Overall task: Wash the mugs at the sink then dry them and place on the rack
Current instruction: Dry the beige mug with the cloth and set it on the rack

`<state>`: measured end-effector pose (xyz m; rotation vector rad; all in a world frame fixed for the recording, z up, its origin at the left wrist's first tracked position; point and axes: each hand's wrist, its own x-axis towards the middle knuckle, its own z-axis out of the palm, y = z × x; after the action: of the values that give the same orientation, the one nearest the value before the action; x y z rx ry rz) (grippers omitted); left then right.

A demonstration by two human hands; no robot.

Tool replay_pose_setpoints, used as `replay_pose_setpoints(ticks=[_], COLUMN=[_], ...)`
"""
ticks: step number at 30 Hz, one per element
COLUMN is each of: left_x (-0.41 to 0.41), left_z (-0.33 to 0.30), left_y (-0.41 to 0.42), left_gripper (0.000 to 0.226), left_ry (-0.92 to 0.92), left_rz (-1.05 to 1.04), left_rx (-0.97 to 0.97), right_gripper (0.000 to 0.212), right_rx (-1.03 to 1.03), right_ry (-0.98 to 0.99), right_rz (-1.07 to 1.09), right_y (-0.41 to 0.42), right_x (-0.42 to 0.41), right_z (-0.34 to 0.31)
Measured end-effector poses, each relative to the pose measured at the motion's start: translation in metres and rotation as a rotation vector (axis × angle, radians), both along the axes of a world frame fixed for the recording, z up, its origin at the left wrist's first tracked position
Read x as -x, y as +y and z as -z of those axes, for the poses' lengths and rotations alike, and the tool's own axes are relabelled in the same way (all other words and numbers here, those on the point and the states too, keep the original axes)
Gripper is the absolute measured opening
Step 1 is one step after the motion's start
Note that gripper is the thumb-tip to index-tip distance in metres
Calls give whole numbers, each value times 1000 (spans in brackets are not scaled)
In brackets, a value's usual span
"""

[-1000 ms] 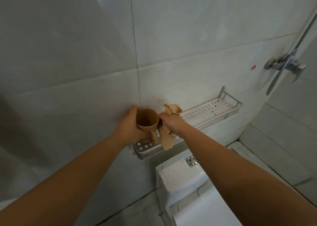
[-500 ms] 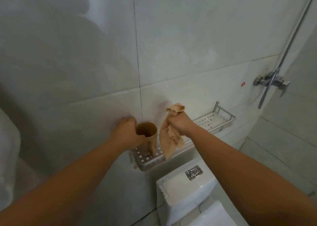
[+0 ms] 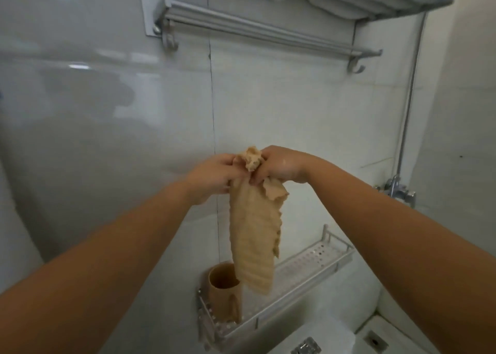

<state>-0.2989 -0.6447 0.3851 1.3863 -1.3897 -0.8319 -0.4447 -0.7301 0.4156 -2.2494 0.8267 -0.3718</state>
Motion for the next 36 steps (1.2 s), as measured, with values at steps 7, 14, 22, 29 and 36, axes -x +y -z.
replay_pose_setpoints(ticks=[7, 14, 22, 29, 36], left_x=[9, 12, 14, 3, -13], left_z=[-85, -185, -250, -257, -262], left_y=[17, 30, 21, 17, 6], left_gripper=[26, 16, 21, 34, 24], left_ry=[26, -306, -986, -812, -751], left_rz=[-265, -453, -963, -855, -725], left_rx=[273, 494, 559, 170, 129], right_gripper=[17, 31, 12, 30, 21], right_rx=[-248, -233, 520, 604, 645], right_ry=[-348, -899, -931, -531, -707], right_rz=[-61, 91, 423, 524, 263], right_y=[7, 14, 18, -1, -4], right_x=[21, 12, -29, -47, -46], right_z=[-50, -115, -193, -195, -178])
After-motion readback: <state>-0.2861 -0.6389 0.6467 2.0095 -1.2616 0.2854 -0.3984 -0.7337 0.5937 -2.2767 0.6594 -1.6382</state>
